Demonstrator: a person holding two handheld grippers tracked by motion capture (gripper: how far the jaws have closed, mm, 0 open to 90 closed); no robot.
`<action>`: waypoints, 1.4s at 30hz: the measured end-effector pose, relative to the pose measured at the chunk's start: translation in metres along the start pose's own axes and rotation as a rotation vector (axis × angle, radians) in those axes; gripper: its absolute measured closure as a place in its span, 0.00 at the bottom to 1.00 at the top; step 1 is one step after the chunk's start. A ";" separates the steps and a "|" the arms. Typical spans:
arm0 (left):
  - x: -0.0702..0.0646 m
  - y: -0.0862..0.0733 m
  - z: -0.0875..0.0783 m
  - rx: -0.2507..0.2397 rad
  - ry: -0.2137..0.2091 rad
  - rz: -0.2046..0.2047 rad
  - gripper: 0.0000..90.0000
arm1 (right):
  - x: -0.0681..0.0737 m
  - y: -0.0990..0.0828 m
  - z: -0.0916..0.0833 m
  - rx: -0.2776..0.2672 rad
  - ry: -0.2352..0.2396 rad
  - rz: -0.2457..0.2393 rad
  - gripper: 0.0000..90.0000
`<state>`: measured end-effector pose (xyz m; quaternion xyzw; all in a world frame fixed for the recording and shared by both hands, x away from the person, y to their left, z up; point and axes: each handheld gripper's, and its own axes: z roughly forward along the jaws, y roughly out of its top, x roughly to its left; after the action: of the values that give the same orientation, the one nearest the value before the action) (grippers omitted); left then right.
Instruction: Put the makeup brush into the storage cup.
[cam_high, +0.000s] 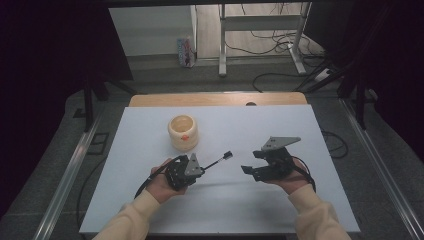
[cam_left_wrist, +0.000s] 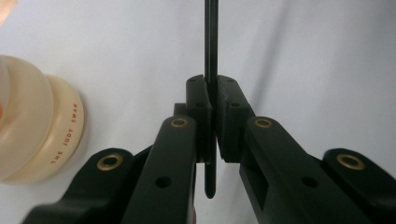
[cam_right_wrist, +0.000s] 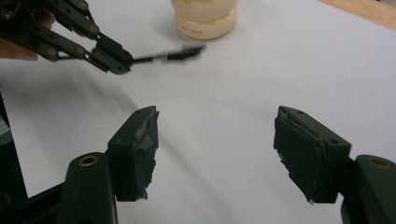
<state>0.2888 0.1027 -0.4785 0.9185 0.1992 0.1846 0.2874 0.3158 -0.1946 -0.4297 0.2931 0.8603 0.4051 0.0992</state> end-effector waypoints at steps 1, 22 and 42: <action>0.001 -0.001 -0.001 -0.008 -0.007 -0.014 0.95 | 0.000 0.000 0.000 0.000 0.000 0.000 0.34; 0.014 -0.012 -0.012 -0.101 -0.031 -0.152 0.95 | -0.002 -0.042 -0.009 0.016 -0.043 0.042 0.29; 0.019 -0.018 -0.020 -0.148 -0.011 -0.210 0.95 | -0.007 -0.072 -0.031 -0.007 -0.110 0.064 0.29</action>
<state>0.2910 0.1342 -0.4696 0.8699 0.2784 0.1625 0.3732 0.2777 -0.2544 -0.4646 0.3421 0.8422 0.3946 0.1344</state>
